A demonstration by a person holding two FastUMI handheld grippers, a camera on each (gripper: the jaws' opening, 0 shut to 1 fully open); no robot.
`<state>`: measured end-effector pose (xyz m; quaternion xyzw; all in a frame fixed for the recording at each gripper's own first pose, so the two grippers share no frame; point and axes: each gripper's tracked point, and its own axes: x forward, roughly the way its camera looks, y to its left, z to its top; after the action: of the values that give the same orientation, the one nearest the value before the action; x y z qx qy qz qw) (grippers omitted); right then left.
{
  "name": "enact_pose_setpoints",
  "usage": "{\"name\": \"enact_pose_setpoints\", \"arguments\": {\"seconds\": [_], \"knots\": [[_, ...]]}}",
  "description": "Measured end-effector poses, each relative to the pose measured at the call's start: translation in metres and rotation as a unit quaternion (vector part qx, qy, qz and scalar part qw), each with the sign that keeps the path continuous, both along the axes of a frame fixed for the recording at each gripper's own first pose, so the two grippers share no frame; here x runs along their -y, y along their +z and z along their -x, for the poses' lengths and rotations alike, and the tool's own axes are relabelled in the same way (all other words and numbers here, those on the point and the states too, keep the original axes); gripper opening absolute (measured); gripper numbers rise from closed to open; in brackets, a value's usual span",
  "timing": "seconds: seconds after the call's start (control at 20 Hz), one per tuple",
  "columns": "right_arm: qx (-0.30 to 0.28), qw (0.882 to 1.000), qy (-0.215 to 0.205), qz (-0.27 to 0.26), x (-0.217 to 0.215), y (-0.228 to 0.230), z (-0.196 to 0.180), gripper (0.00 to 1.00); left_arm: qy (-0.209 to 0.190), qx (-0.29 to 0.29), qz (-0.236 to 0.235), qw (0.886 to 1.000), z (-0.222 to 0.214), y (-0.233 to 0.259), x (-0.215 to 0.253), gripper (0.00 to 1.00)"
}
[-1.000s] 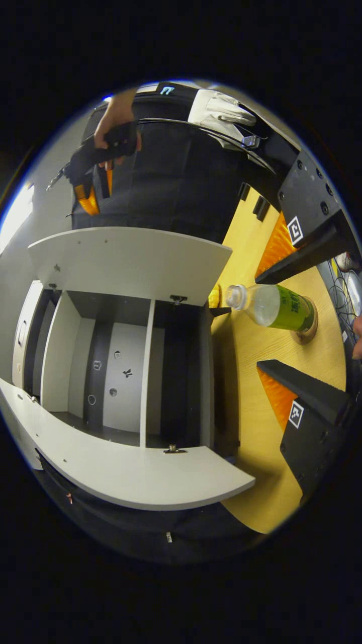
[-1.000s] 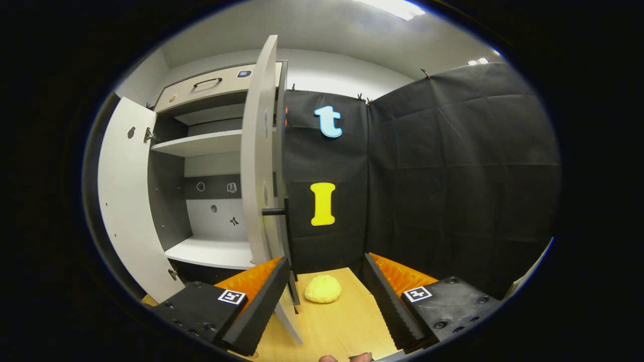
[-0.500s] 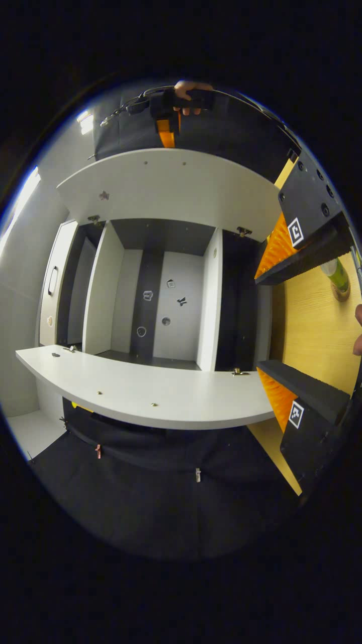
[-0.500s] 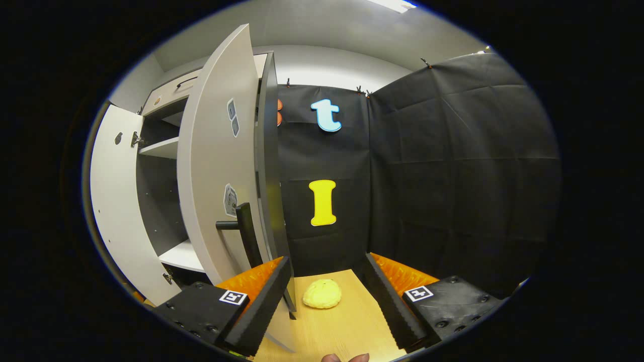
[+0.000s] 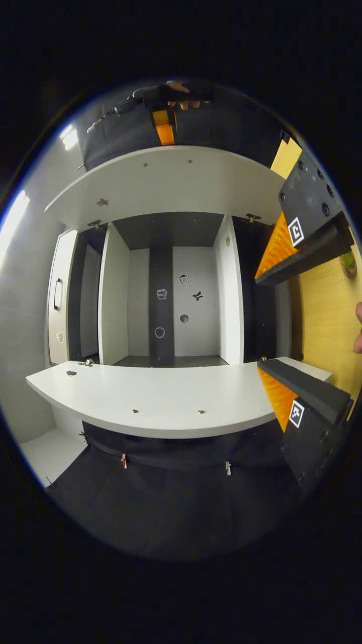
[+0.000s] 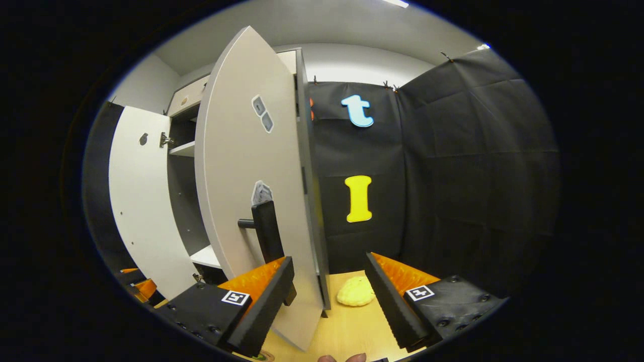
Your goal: Grasp the bottle in the cabinet with the left hand and place it on the coaster, then close the right door with the right hand and the left door with the left hand.
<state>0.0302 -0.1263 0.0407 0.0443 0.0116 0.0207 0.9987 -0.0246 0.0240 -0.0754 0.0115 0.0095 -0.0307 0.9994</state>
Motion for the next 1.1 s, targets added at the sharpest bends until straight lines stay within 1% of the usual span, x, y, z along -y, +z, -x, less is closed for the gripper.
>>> {"name": "enact_pose_setpoints", "arguments": {"seconds": [0.1,0.2,0.25,0.3,0.45,0.55,0.75,0.95,1.1], "knots": [[-0.006,1.0,0.02,-0.007,-0.033,-0.004,-0.006,0.97,-0.013,0.0,0.002,1.0,-0.004,0.002,0.001,0.95],[-0.005,1.0,0.028,-0.003,-0.056,-0.005,-0.013,0.97,-0.024,-0.005,0.011,1.0,-0.005,0.0,0.0,0.95],[-0.002,0.999,0.033,0.0,-0.068,-0.006,-0.018,1.0,-0.025,-0.006,0.013,1.0,-0.004,0.001,-0.004,0.95],[-0.003,0.999,0.039,-0.001,-0.08,-0.006,-0.024,0.97,-0.024,-0.006,0.015,1.0,-0.004,0.001,-0.007,0.95],[-0.007,0.998,0.062,0.001,-0.118,-0.014,-0.039,0.98,-0.018,-0.014,0.016,1.0,0.001,-0.002,-0.021,0.95],[0.003,0.998,0.058,0.014,-0.13,-0.012,-0.052,0.98,-0.011,-0.022,0.015,1.0,0.007,-0.004,-0.031,0.95],[0.003,0.999,0.054,-0.001,-0.147,-0.017,-0.069,0.98,0.003,-0.022,0.016,1.0,0.025,-0.001,-0.05,0.95],[0.008,0.999,0.048,-0.001,-0.158,-0.017,-0.083,0.98,0.018,-0.021,0.011,1.0,0.038,0.001,-0.068,0.95],[0.023,0.999,0.034,0.022,-0.166,-0.014,-0.093,0.98,0.031,-0.025,0.011,0.999,0.044,0.0,-0.084,0.94]]}}
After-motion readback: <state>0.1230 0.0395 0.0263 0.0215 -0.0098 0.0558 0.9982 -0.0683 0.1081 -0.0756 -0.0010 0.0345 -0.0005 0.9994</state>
